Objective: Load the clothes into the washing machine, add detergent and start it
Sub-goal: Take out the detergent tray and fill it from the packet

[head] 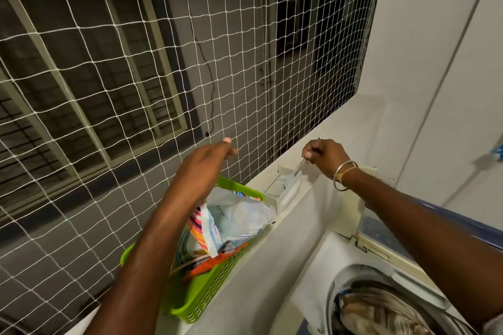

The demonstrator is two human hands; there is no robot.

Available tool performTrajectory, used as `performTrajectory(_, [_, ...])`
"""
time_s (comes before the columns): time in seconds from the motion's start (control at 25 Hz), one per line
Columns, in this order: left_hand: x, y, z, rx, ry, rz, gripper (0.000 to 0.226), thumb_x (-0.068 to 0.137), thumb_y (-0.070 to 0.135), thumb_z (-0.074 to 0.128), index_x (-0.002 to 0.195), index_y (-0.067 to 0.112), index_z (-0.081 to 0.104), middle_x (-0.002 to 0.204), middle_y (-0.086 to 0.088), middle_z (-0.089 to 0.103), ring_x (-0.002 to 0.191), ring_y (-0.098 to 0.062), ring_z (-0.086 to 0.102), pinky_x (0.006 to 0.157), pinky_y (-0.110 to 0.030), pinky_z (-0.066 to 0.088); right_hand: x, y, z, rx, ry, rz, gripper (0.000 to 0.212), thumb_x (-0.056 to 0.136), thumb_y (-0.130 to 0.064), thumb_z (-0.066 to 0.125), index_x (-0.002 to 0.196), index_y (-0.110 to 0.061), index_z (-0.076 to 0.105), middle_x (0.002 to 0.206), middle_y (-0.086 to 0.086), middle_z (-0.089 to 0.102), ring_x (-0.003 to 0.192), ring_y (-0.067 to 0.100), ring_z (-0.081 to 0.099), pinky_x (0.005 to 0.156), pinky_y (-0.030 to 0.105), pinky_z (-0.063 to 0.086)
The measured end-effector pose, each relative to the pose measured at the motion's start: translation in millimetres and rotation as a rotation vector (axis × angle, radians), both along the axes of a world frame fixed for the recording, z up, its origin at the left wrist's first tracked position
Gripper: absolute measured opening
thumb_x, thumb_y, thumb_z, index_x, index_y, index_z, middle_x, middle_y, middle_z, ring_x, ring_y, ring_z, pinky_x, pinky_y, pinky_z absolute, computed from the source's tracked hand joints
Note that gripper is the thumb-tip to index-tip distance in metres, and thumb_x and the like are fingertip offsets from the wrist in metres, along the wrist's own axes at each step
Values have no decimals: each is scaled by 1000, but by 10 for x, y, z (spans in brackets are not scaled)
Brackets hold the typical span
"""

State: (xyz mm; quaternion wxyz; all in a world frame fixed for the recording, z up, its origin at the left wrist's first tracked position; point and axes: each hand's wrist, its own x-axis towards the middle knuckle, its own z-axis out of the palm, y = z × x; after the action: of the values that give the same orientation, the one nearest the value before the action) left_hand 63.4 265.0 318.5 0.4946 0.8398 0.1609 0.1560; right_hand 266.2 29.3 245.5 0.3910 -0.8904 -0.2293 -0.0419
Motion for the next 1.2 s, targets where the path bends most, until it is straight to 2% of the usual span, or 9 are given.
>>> performTrajectory(0.2, [-16, -1, -9, 1, -13, 1, 50, 81, 69, 38, 95, 39, 76, 103, 19, 73, 105, -7, 63, 103, -42, 43, -31, -77, -101, 143, -109, 71, 21, 91, -3, 60, 83, -18, 72, 78, -2, 72, 77, 10, 67, 78, 21, 52])
performTrajectory(0.36, [-35, -2, 1, -14, -10, -6, 51, 82, 67, 37, 95, 37, 76, 103, 18, 73, 106, -8, 63, 100, -41, 43, -10, -107, -71, 225, -139, -13, 12, 92, -13, 63, 89, -16, 73, 75, -3, 73, 76, 12, 69, 79, 25, 52])
performTrajectory(0.44, [-43, -6, 7, -24, -6, -17, 50, 81, 67, 38, 94, 38, 76, 103, 17, 73, 107, -10, 63, 102, -41, 43, -15, -131, -15, 311, -45, -88, 12, 91, -16, 62, 87, -13, 74, 70, -1, 73, 69, 14, 68, 76, 28, 52])
performTrajectory(0.6, [-54, -3, 20, -28, -3, -32, 48, 79, 69, 40, 89, 41, 76, 102, 15, 74, 106, -11, 64, 107, -45, 42, -212, -155, 180, 667, 318, -147, 15, 88, -6, 57, 84, -3, 71, 66, 10, 72, 57, 19, 61, 64, 28, 48])
performTrajectory(0.76, [-62, 11, 9, -45, 2, -36, 47, 76, 72, 41, 88, 43, 76, 101, 14, 75, 108, -12, 64, 106, -47, 44, -642, -176, 369, 850, 446, -57, 18, 91, -1, 51, 83, -1, 67, 62, 10, 68, 56, 19, 57, 59, 24, 43])
performTrajectory(1.04, [-100, -6, -41, -39, 21, -48, 46, 74, 72, 41, 85, 44, 76, 101, 12, 75, 107, -11, 65, 106, -47, 44, -1558, -224, 456, 900, 475, 80, 18, 91, 2, 52, 86, 3, 70, 69, 18, 69, 62, 24, 59, 67, 31, 45])
performTrajectory(1.2, [-126, -14, -50, -47, 18, -70, 43, 78, 65, 42, 83, 41, 77, 100, 11, 76, 106, -10, 66, 107, -46, 44, -1942, -110, 400, 764, 333, 134, 14, 92, 1, 57, 89, -1, 71, 73, 16, 73, 65, 20, 65, 70, 30, 52])
